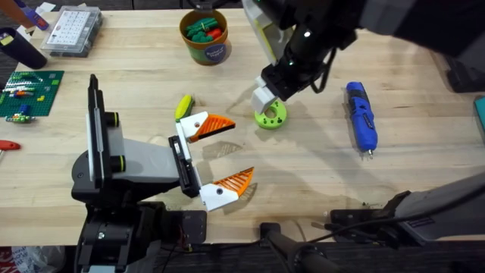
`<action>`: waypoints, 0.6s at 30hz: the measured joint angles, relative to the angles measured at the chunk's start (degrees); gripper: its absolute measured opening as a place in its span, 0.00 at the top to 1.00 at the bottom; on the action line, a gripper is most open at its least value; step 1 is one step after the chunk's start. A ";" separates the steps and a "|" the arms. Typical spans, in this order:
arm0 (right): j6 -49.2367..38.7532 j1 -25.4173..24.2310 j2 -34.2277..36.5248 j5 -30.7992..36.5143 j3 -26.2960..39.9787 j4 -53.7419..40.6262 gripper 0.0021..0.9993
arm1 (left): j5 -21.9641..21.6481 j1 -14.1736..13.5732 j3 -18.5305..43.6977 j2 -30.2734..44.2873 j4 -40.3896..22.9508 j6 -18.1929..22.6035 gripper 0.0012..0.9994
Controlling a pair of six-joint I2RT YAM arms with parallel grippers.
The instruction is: Pick up the gripper from the table and insert it into the empty holder that is missing its gripper. Then pick up a screw, insert it into the mounting hole, and use the screwdriver to tighten it. Finally, clean up the table by picking up the vegetable and placing it into the bucket.
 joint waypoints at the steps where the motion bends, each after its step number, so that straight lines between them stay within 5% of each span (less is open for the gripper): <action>1: 0.02 0.00 0.65 0.00 0.00 0.12 0.20 | 0.00 0.00 0.00 0.00 0.06 0.00 0.01; 18: 0.05 0.07 -5.35 0.02 -1.09 0.45 0.20 | -0.02 0.00 0.00 0.02 0.12 -0.02 0.01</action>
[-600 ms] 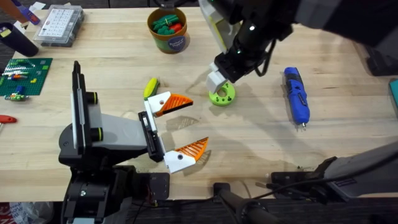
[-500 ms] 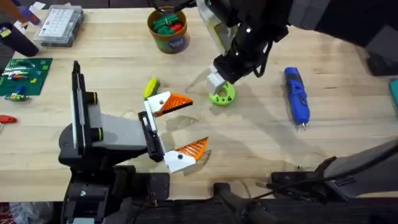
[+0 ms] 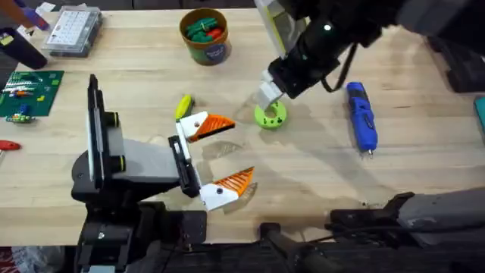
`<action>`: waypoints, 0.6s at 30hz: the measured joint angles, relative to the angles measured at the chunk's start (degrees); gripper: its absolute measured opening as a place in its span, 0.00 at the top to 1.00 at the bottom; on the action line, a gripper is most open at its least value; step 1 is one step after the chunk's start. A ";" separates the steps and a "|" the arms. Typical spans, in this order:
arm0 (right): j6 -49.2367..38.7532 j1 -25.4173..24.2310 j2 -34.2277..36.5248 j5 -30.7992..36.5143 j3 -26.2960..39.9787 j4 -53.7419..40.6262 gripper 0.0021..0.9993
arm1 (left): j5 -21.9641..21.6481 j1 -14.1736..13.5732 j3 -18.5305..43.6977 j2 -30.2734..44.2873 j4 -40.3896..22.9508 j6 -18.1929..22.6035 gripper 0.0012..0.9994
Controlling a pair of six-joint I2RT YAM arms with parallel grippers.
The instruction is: Pick up the gripper from the table and insert it into the empty holder that is missing its gripper. Then pick up a screw, insert it into the mounting hole, and use the screwdriver to tighten it. Finally, clean up the table by picking up the vegetable and placing it into the bucket.
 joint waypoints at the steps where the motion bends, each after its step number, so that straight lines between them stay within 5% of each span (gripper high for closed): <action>1: 0.09 0.07 -0.98 0.00 -0.96 0.64 0.20 | 0.00 0.00 0.00 0.00 0.00 0.00 0.01; 18: 2.83 0.21 -8.48 0.00 -20.59 10.36 0.20 | 0.00 0.00 0.00 0.00 0.00 0.00 0.01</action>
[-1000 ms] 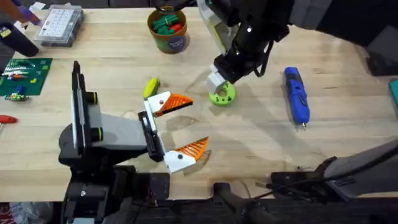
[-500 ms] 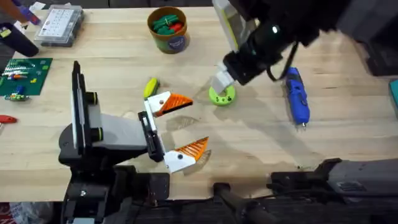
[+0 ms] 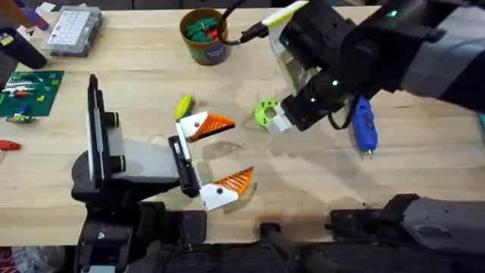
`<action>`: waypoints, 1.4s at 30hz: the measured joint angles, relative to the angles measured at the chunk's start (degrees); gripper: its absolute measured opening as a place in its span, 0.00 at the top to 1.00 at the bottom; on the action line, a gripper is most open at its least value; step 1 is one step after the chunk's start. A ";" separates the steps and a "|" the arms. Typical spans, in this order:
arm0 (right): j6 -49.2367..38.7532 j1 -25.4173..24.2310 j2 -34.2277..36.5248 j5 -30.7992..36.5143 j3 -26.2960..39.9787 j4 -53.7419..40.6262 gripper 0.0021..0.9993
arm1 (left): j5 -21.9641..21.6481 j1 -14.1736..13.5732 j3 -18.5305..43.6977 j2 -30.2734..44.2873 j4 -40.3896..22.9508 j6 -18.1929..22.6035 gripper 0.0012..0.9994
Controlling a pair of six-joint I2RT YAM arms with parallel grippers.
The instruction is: Pick up the gripper from the table and insert it into the empty holder that is missing its gripper. Then pick up a screw, insert it into the mounting hole, and use the screwdriver to tighten it. Finally, clean up the table by picking up the vegetable and placing it into the bucket.
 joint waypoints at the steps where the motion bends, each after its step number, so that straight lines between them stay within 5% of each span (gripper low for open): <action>1: -0.02 0.00 -0.02 0.00 -0.58 0.91 0.20 | 0.00 0.00 0.00 -0.02 0.02 0.00 0.01; 12: 0.00 -1.55 0.00 -0.02 -6.60 8.34 0.20 | 0.00 0.00 0.00 0.00 0.00 0.00 0.01; 42: 0.17 -2.27 8.70 0.00 -6.88 17.08 0.20 | 0.00 0.00 0.00 -0.02 0.02 0.00 0.01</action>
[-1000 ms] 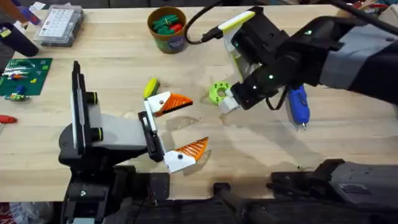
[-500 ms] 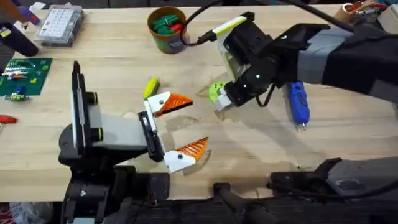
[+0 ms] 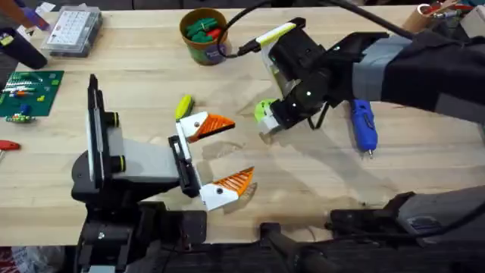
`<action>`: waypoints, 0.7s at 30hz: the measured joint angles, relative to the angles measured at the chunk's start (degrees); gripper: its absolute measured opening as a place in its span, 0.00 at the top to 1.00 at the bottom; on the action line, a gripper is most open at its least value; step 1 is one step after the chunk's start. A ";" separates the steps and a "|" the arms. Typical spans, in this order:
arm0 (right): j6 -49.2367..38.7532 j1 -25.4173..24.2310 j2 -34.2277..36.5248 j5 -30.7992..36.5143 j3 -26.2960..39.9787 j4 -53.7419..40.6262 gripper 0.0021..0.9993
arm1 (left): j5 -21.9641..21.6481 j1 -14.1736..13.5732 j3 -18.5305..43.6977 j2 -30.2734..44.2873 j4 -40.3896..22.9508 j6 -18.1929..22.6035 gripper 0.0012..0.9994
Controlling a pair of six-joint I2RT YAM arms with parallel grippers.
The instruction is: Pick up the gripper from the table and insert it into the empty holder that is missing its gripper. Then pick up a screw, insert it into the mounting hole, and use the screwdriver to tighten it. Finally, clean up the table by picking up the vegetable and placing it into the bucket.
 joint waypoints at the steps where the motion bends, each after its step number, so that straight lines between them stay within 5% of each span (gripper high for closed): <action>1: 0.00 0.00 0.02 0.00 0.00 -0.02 0.20 | 0.00 0.00 0.00 -0.01 -0.02 0.00 0.01; 13: 0.23 0.00 0.01 -0.02 0.00 -0.01 0.41 | 0.00 0.00 0.00 0.00 -0.01 0.00 0.01; 21: 0.24 0.00 0.02 -0.02 0.00 -0.01 0.47 | 0.00 0.00 0.00 0.02 -0.02 0.00 0.01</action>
